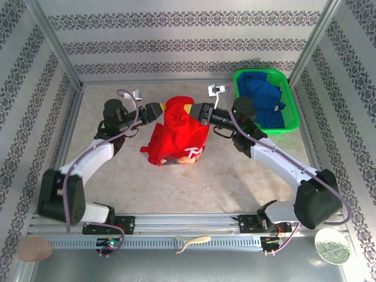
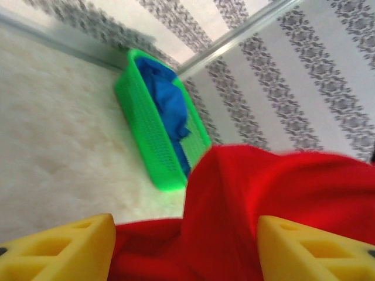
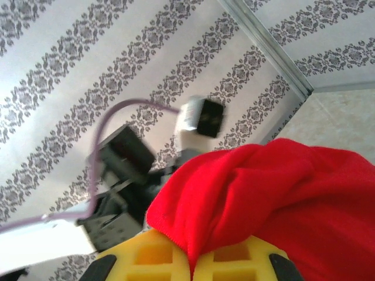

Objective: Fold the inside-out t-shirt

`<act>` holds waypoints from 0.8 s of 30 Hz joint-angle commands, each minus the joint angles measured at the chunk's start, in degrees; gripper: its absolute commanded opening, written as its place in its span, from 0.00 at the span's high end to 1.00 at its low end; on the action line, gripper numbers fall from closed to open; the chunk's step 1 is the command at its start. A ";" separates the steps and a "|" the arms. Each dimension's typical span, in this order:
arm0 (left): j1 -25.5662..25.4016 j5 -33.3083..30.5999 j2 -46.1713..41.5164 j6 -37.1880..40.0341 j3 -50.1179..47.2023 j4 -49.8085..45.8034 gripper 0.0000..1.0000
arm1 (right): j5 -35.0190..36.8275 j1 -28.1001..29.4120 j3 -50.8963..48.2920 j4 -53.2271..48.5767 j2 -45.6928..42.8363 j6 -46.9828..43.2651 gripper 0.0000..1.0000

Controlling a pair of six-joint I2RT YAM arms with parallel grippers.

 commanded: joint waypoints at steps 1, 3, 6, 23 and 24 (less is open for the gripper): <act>-0.58 -11.25 -10.01 11.06 -2.39 -12.62 0.33 | 0.18 -1.33 -1.37 9.59 1.39 5.19 1.00; -3.21 -13.42 -14.19 12.59 -2.61 -13.88 0.31 | 1.04 -1.55 -2.11 10.50 2.00 6.06 1.00; -7.60 -14.76 -15.08 14.28 -0.49 -15.59 0.30 | 1.49 -1.56 -2.92 12.18 2.97 6.83 1.00; -16.16 -24.66 0.98 22.66 1.70 -17.98 0.31 | 0.41 -1.94 -4.36 22.11 4.15 13.88 1.00; -16.23 -24.80 -0.45 23.34 1.58 -18.73 0.30 | 0.57 -2.16 -4.82 22.22 4.46 14.03 1.00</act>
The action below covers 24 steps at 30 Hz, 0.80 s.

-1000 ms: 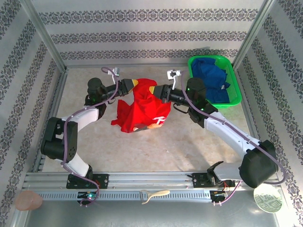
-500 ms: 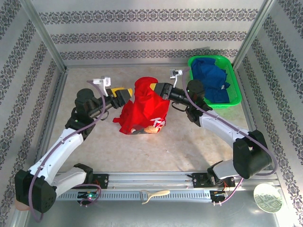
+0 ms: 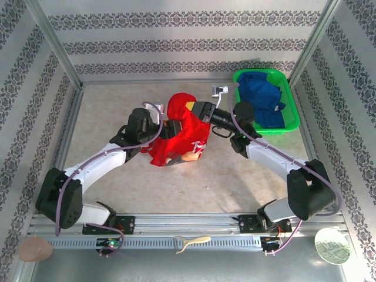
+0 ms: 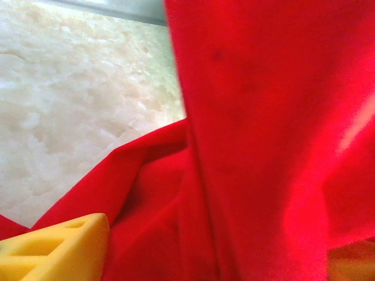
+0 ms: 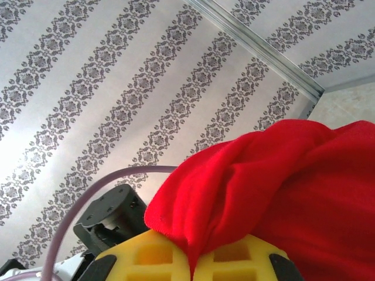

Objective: Fold the inside-out t-shirt

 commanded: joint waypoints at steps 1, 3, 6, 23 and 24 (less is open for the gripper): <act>-0.33 -2.53 -5.31 4.86 -0.44 -5.12 0.30 | -0.14 -1.17 -0.93 7.48 0.31 1.37 1.00; -0.28 -1.99 -9.16 5.66 -0.49 -6.60 0.29 | 0.45 -1.65 -2.06 7.63 0.60 1.36 1.00; -0.28 0.68 -14.19 5.00 -0.95 -5.99 0.28 | 1.58 -2.08 -3.57 6.96 0.69 1.09 1.00; -4.85 13.59 -6.19 1.46 3.70 5.91 0.58 | 3.44 -1.74 -4.51 6.08 1.63 1.31 1.00; -4.85 13.54 -5.54 1.60 3.95 6.15 0.58 | 3.44 -1.63 -4.45 6.08 1.62 1.32 1.00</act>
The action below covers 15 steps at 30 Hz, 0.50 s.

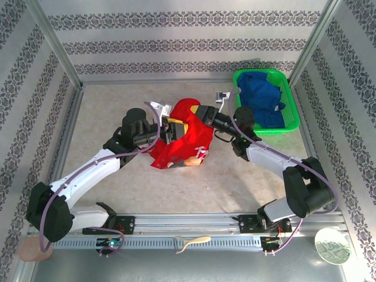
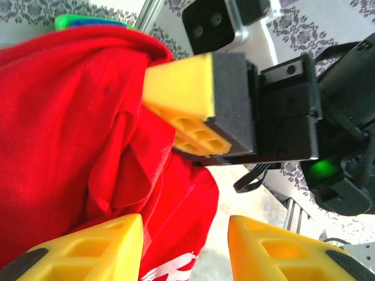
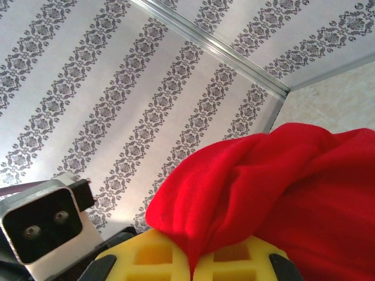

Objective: Fold the inside-out t-shirt

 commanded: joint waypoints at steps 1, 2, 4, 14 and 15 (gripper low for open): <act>-0.66 1.23 1.39 0.63 2.35 4.57 0.59 | 0.79 0.31 0.73 3.33 0.44 0.25 1.00; -0.66 1.13 2.03 0.81 2.82 4.48 0.59 | 0.75 0.44 0.85 3.28 0.55 0.31 1.00; -0.66 0.96 3.11 0.91 3.45 4.72 0.60 | 0.80 0.73 0.90 3.20 0.65 0.24 1.00; -0.58 -0.76 8.42 2.19 6.24 5.46 0.82 | 0.45 1.39 1.13 2.93 0.21 0.41 1.00; -0.52 -0.87 9.07 2.44 6.77 5.36 0.87 | 0.37 1.33 1.03 2.68 -0.08 0.30 1.00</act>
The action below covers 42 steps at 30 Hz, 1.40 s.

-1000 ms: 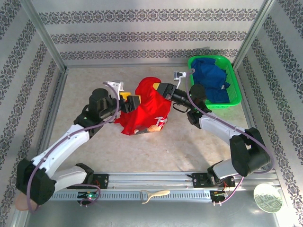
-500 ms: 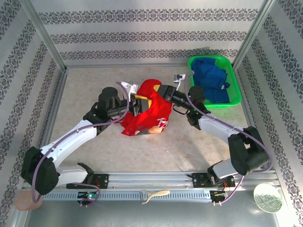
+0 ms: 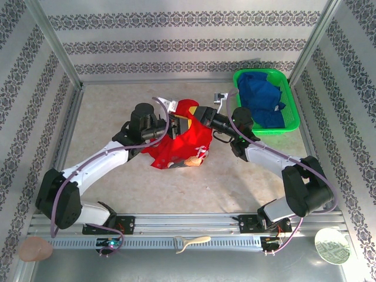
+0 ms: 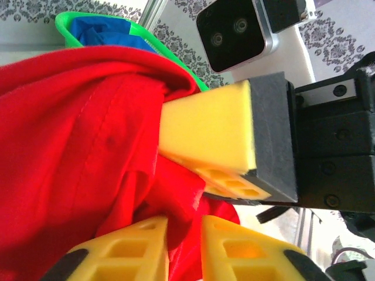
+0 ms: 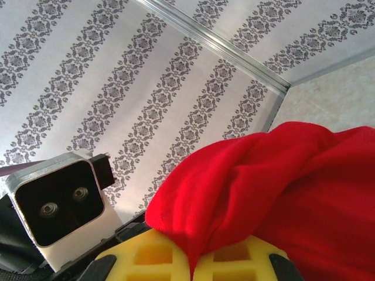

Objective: Fold the inside-out t-shirt

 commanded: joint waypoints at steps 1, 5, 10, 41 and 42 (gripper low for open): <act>-0.21 -0.80 1.71 1.59 2.67 2.69 0.93 | -0.11 0.44 1.03 2.52 -0.75 0.12 1.00; 0.70 -1.55 1.73 1.64 4.43 1.81 1.00 | 0.31 0.01 0.09 1.97 -1.44 -0.05 1.00; 2.97 -1.83 -2.51 1.63 3.38 1.06 1.00 | 1.14 -1.10 -1.23 1.79 -2.09 -0.02 1.00; 4.95 3.67 -5.07 -8.01 14.50 -4.20 1.00 | 21.16 5.99 -0.39 -39.25 -21.30 -27.06 0.30; 5.01 3.50 -5.09 -7.92 14.76 -4.57 1.00 | 23.74 7.77 1.74 -43.12 -23.00 -29.87 0.28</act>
